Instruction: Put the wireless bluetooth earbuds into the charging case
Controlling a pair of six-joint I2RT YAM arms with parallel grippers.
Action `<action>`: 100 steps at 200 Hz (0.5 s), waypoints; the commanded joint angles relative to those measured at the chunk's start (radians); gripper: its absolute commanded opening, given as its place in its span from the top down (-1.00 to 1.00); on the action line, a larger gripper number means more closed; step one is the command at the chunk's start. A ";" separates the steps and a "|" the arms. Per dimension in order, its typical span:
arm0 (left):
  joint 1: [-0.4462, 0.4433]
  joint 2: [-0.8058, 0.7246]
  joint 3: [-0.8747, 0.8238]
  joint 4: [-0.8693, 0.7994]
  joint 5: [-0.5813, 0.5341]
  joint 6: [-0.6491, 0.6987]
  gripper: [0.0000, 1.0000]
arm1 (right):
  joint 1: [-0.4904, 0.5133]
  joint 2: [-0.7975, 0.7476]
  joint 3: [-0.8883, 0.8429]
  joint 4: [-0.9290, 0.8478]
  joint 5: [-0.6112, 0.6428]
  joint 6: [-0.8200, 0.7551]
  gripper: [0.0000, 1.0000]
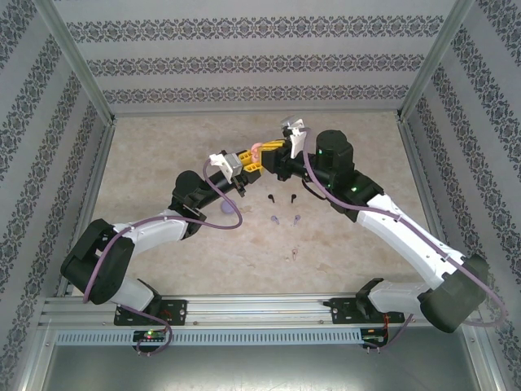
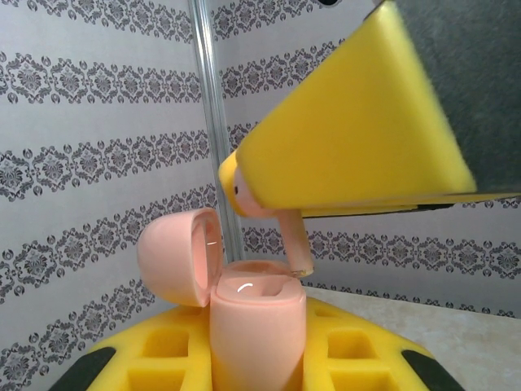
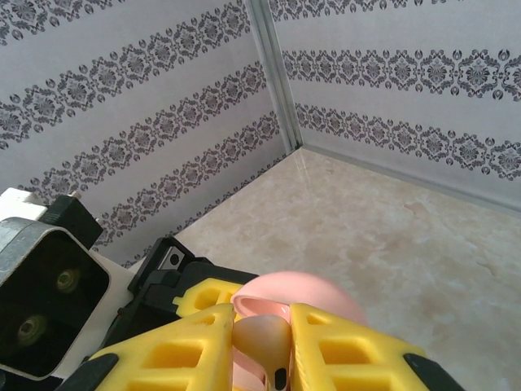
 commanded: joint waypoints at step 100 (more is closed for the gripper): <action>-0.023 -0.029 0.039 0.019 0.028 -0.017 1.00 | 0.005 0.022 0.001 0.043 -0.016 0.028 0.64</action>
